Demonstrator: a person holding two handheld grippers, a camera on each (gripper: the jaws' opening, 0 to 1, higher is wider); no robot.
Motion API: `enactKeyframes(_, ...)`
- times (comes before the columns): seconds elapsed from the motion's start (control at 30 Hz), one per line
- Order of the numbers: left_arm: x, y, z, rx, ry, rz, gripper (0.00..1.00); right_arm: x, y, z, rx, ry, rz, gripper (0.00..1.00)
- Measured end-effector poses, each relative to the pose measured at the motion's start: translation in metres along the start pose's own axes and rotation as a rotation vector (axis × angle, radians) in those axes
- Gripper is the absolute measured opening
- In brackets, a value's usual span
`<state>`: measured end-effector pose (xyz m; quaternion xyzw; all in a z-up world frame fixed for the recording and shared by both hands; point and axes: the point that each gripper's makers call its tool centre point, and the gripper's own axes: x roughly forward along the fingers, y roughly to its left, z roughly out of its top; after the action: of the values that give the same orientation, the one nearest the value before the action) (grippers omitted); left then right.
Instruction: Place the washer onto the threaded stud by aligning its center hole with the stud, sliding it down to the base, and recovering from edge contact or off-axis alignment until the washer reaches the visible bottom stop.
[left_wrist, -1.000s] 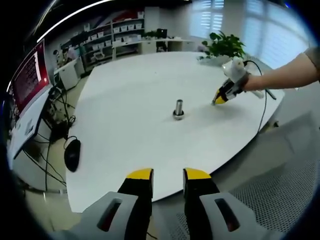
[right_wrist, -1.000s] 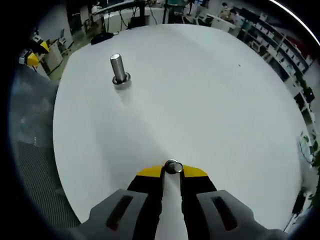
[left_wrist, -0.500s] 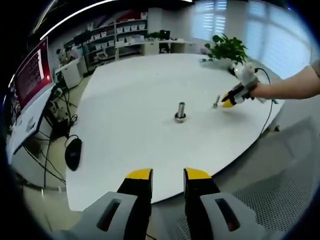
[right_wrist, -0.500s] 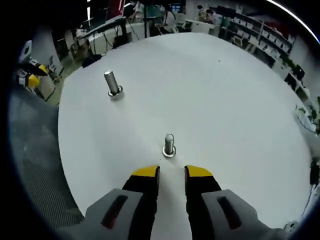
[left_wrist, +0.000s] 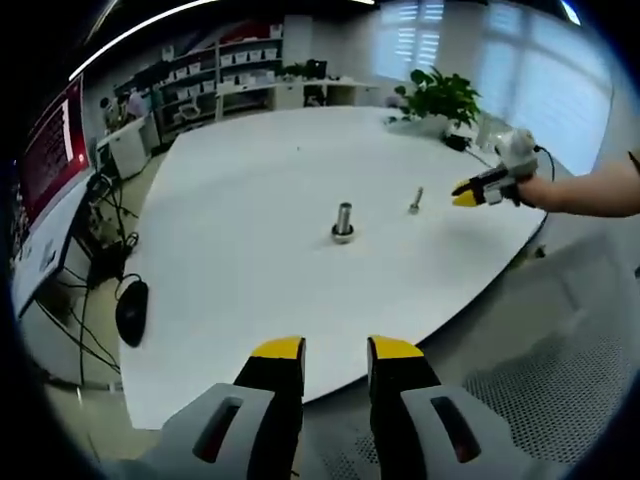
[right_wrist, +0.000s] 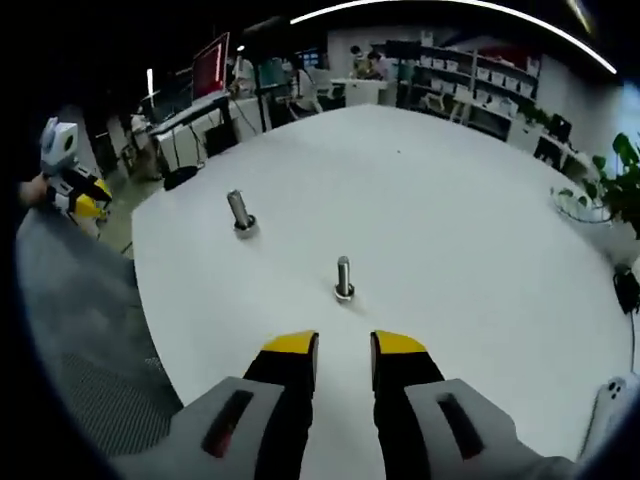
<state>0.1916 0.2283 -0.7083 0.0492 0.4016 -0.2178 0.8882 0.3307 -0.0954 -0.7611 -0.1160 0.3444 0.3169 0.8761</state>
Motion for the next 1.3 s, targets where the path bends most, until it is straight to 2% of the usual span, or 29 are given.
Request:
enactKeyframes(0.17,-0.003,-0.005,0.008,0.004,-0.048,-0.03,0.22,-0.029,0.011,0.009,0.075,-0.055,-0.026,0.23)
enactKeyframes(0.27,-0.007,-0.014,0.023,-0.03,-0.136,-0.085,0.23,-0.052,0.017,0.026,0.137,-0.148,-0.055,0.23)
enactKeyframes(0.43,-0.009,-0.016,0.022,-0.014,-0.141,-0.082,0.24,-0.084,0.035,0.029,0.215,-0.168,-0.072,0.24)
enactKeyframes(0.5,-0.01,-0.017,0.026,-0.019,-0.164,-0.095,0.24,-0.094,0.043,0.031,0.23,-0.184,-0.073,0.24)
enactKeyframes(0.53,-0.011,-0.017,0.027,-0.022,-0.173,-0.098,0.24,-0.1,0.051,0.037,0.243,-0.224,-0.054,0.26)
enactKeyframes(0.6,-0.013,-0.017,0.029,-0.035,-0.187,-0.102,0.25,-0.106,0.069,0.041,0.271,-0.257,0.031,0.28)
enactKeyframes(0.63,-0.014,-0.018,0.031,-0.044,-0.198,-0.11,0.26,-0.108,0.071,0.041,0.266,-0.252,0.034,0.28)
enactKeyframes(0.7,-0.016,-0.021,0.032,-0.046,-0.213,-0.116,0.26,-0.118,0.072,0.037,0.216,-0.233,-0.016,0.27)
enactKeyframes(0.77,-0.018,-0.023,0.033,-0.029,-0.222,-0.113,0.27,-0.125,0.078,0.035,0.233,-0.225,-0.02,0.27)
enactKeyframes(0.9,-0.021,-0.026,0.037,0.012,-0.257,-0.114,0.27,-0.137,0.082,0.034,0.285,-0.294,-0.069,0.27)
enactKeyframes(0.97,-0.023,-0.025,0.037,0.014,-0.269,-0.112,0.27,-0.138,0.086,0.031,0.297,-0.299,-0.086,0.27)
enactKeyframes(1.03,-0.024,-0.024,0.039,0.012,-0.277,-0.109,0.27,-0.136,0.089,0.025,0.258,-0.25,-0.102,0.27)
enactKeyframes(1.07,-0.025,-0.023,0.039,-0.001,-0.282,-0.11,0.27,-0.137,0.089,0.031,0.232,-0.271,-0.11,0.27)
enactKeyframes(1.17,-0.026,-0.023,0.04,-0.007,-0.295,-0.11,0.27,-0.137,0.089,0.032,0.231,-0.3,-0.12,0.29)
enactKeyframes(1.23,-0.027,-0.023,0.041,0.001,-0.302,-0.103,0.26,-0.133,0.091,0.026,0.19,-0.284,-0.115,0.29)
enactKeyframes(1.3,-0.028,-0.027,0.045,0.013,-0.319,-0.118,0.26,-0.127,0.094,0.014,0.272,-0.217,-0.07,0.3)
